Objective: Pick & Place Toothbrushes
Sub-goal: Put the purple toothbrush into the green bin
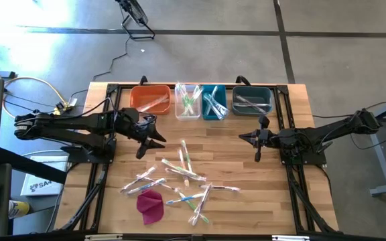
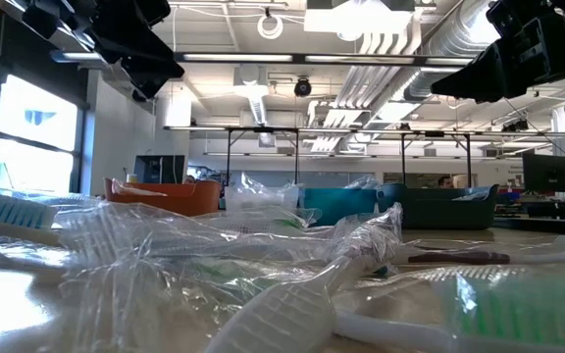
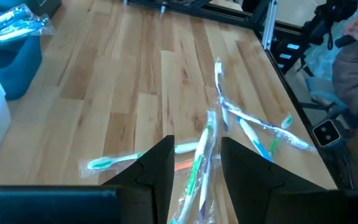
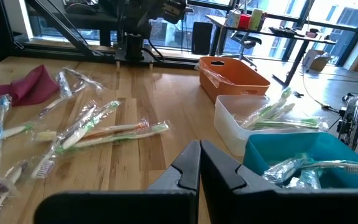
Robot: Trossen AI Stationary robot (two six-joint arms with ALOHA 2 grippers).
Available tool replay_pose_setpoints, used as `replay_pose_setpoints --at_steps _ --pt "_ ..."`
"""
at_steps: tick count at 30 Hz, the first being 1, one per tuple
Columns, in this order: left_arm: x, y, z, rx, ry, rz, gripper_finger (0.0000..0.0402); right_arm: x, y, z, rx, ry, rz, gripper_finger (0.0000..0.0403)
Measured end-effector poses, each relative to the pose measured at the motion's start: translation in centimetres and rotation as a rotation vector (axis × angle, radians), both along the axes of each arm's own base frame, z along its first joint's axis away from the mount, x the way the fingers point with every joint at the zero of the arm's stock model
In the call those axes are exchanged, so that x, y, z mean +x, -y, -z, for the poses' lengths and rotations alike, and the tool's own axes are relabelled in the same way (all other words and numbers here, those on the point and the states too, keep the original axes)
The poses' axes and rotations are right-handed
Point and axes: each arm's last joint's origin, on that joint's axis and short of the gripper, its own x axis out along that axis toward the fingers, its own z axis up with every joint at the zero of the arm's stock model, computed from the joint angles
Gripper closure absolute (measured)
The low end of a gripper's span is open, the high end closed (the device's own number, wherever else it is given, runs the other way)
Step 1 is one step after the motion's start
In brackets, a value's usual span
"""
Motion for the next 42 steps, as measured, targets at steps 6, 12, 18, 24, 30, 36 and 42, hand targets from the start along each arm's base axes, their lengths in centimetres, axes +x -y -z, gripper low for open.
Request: replay_pose_setpoints --at_steps 6,12,18,24,30,36,42 --pt "0.0 0.0 0.0 0.000 -0.003 0.000 0.0274 0.0 0.0 0.0 0.000 0.000 0.001 0.0398" --pt "-0.1 0.0 0.3 -0.009 -0.032 0.001 0.0274 0.0 0.0 0.0 0.000 0.000 0.000 0.0398" --pt "-0.2 0.0 0.4 -0.011 -0.053 0.000 0.0274 0.0 0.0 0.0 0.000 0.000 0.001 0.0398" --pt "-0.2 0.0 0.4 -0.015 -0.054 -0.001 0.0274 0.0 0.0 0.0 0.000 0.000 0.000 0.0398" --pt "-0.4 0.0 0.8 -0.178 -0.130 -0.107 0.0275 0.0 0.0 0.0 0.041 0.009 0.008 0.0398" --pt "-1.0 1.2 1.8 -0.241 -0.281 -0.124 0.0275 0.0 0.0 0.0 0.046 0.011 0.009 0.0398" --pt "-1.1 3.5 1.9 -0.272 -0.304 -0.132 0.0275 0.0 0.0 0.0 0.046 0.009 0.009 0.0398"
